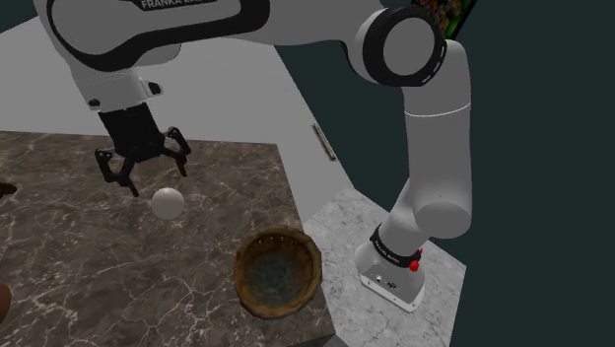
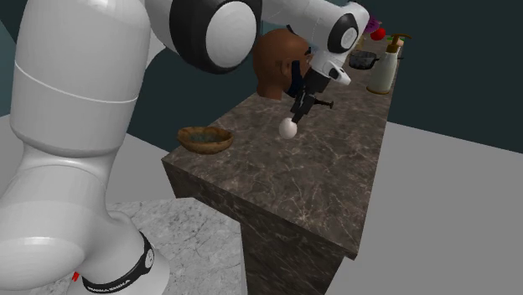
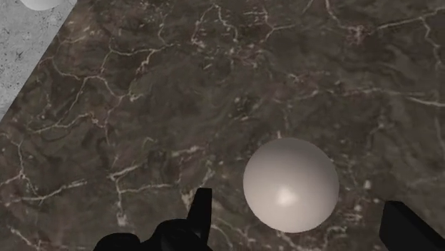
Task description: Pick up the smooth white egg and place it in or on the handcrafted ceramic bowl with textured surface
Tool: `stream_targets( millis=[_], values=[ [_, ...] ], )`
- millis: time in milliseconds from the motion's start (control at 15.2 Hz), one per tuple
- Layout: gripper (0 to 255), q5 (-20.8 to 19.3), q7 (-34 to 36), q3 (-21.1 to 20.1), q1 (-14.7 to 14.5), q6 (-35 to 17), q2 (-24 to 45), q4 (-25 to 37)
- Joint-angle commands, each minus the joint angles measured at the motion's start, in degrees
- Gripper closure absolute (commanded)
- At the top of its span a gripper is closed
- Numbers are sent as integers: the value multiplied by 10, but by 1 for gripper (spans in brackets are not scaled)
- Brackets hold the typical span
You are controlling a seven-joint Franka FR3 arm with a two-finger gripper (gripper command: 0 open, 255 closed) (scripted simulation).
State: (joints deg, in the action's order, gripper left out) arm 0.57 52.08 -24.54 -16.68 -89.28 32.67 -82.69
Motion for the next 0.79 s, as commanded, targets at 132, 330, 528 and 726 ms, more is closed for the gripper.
stream_targets(
  millis=[132,330,528,726],
  values=[
    [0,0,5,0,-3,-20,7,-16],
    [0,2,4,0,-1,-45,1,-47],
    [0,2,3,-1,-1,-58,-1,-62],
    [0,2,3,0,-1,-58,-1,-62]
  ],
)
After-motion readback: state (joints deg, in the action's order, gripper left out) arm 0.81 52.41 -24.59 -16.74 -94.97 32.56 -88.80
